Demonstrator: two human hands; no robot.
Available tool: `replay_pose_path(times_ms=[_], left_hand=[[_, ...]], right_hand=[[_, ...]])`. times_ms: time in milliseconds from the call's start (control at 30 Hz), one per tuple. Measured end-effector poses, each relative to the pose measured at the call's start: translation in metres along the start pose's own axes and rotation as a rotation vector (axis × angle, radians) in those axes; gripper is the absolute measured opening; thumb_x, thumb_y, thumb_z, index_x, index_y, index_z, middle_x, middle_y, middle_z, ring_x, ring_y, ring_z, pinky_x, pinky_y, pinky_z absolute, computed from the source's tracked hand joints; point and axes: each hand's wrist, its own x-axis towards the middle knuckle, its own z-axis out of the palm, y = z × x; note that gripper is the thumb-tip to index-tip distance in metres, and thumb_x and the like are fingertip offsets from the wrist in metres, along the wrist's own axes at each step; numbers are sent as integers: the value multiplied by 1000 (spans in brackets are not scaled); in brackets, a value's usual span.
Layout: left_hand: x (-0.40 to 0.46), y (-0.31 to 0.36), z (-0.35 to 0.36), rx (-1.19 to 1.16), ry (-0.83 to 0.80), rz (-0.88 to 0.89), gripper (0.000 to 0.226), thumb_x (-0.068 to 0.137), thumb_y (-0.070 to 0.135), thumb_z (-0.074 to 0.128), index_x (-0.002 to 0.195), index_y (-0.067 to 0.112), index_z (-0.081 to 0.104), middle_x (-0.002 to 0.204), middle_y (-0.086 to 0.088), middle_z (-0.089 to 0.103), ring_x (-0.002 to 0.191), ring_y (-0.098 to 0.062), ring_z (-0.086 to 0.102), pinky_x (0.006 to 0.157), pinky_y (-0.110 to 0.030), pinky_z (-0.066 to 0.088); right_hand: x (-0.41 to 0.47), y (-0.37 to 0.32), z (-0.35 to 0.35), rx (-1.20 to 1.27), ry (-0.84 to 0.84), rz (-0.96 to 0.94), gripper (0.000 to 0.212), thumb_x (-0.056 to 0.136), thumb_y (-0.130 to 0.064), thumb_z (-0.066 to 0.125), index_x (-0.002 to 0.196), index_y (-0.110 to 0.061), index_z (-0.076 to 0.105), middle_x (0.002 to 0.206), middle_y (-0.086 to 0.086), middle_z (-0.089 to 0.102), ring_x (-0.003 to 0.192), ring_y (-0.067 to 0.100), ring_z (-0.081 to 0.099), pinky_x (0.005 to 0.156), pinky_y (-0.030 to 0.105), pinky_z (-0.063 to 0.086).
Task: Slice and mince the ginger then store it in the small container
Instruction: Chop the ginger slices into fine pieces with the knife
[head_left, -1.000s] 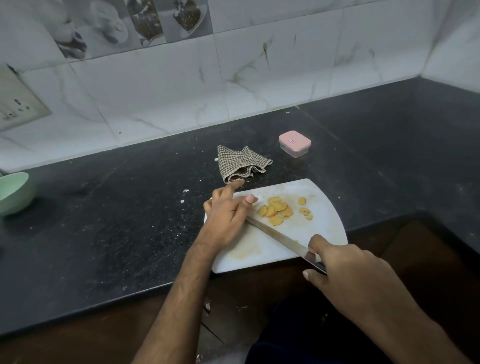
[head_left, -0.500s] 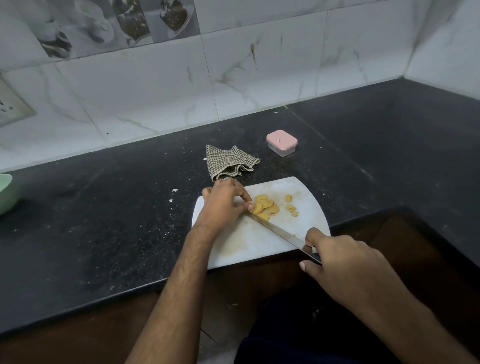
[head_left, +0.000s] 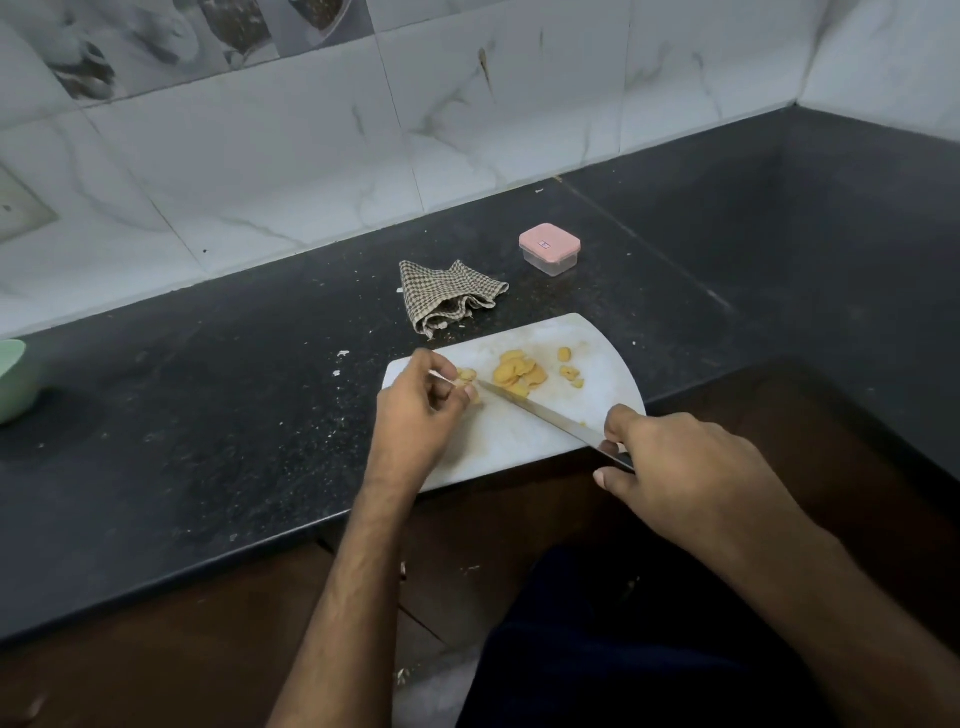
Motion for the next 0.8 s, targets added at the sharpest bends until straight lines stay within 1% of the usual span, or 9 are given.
replay_pose_path(times_ms=[100,167,233,300,367,433,467,633,800], left_hand=[[-1,-4,5,69,-21,-35,10,90,20,76,83,24,70,74,11,69,68,2,60,64,-10,44],[1,-8,6,93,-4,-56,11,96,22,69,86,23,73,78,13,70,70,2,60,68,-14,44],[2,-11,5,100,0,-54,15,101,23,62,92,23,74,88,13,72,79,0,61,74,-19,45],[2,-17,6,124,-19,-12,15,100,18,60,95,25,73,96,13,72,87,-4,62,78,-19,45],[1,-23,8,162,-38,35,13,97,16,64,94,25,72,99,10,70,87,-6,61,76,-15,44],[0,-27,8,185,-49,53,7,94,19,70,95,24,73,99,5,64,84,-4,59,71,-6,40],[1,-29,8,190,-51,56,5,93,21,72,97,23,74,100,4,61,83,-4,58,70,-4,39],[5,-33,7,160,-32,38,20,91,29,77,109,20,75,108,5,59,82,-3,57,71,-5,38],[0,-36,10,122,39,-11,20,90,28,78,107,18,76,105,6,56,76,0,56,67,-1,40]], right_hand=[[-9,1,2,37,39,0,25,100,-49,48,118,-33,47,76,-15,38,71,11,41,67,30,38],[-12,-2,6,92,71,-9,23,100,-50,46,115,-32,47,77,-12,43,70,12,44,66,31,40],[-11,-6,12,156,90,-27,21,101,-48,46,111,-31,48,79,-10,49,73,16,50,67,33,44],[-10,-9,20,204,98,-42,18,101,-47,46,107,-30,48,78,-10,50,73,17,52,66,33,45],[-7,-13,29,245,104,-56,17,101,-46,46,105,-30,48,76,-11,49,70,14,49,65,33,43],[-3,-16,36,266,99,-67,16,101,-46,46,105,-31,48,76,-11,50,69,12,49,63,32,42],[-1,-19,39,268,89,-73,16,101,-46,46,106,-31,48,77,-10,51,69,10,49,63,32,43],[11,-28,45,223,67,-85,17,102,-47,43,106,-31,47,78,-11,50,65,6,45,63,33,45],[22,-38,57,187,93,-94,18,106,-43,34,102,-28,44,81,-10,55,71,9,55,63,34,48]])
